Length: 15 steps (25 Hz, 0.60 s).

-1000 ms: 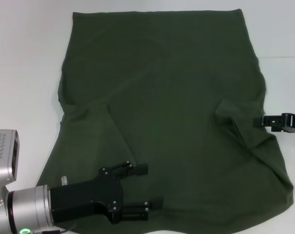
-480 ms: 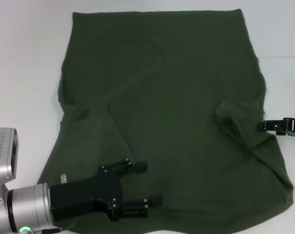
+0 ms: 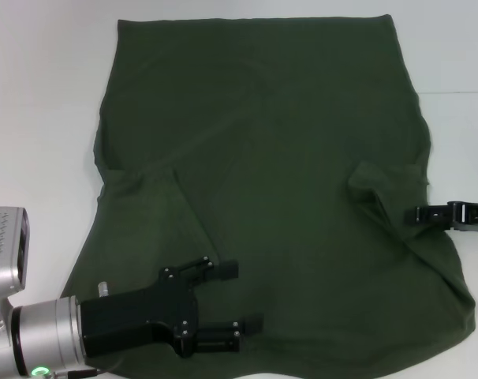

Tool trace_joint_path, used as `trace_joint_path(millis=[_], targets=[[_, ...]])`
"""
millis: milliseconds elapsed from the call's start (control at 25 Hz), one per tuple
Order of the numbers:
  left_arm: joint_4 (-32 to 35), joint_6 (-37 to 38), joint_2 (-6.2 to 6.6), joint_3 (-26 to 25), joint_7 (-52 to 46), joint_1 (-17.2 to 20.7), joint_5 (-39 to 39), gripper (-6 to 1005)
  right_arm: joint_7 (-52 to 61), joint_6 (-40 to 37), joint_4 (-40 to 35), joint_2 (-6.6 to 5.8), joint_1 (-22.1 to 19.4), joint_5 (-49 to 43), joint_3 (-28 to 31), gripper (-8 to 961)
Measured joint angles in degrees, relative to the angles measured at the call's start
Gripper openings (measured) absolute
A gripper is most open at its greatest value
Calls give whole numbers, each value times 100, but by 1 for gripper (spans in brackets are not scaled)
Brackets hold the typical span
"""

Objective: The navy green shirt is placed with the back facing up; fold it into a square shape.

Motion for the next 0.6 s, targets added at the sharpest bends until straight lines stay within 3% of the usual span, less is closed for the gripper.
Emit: trace_joint_path(millis=[600], targets=[[0, 16, -8, -9, 0, -9, 0, 935, -27, -985, -69, -47, 24, 86, 132, 824]])
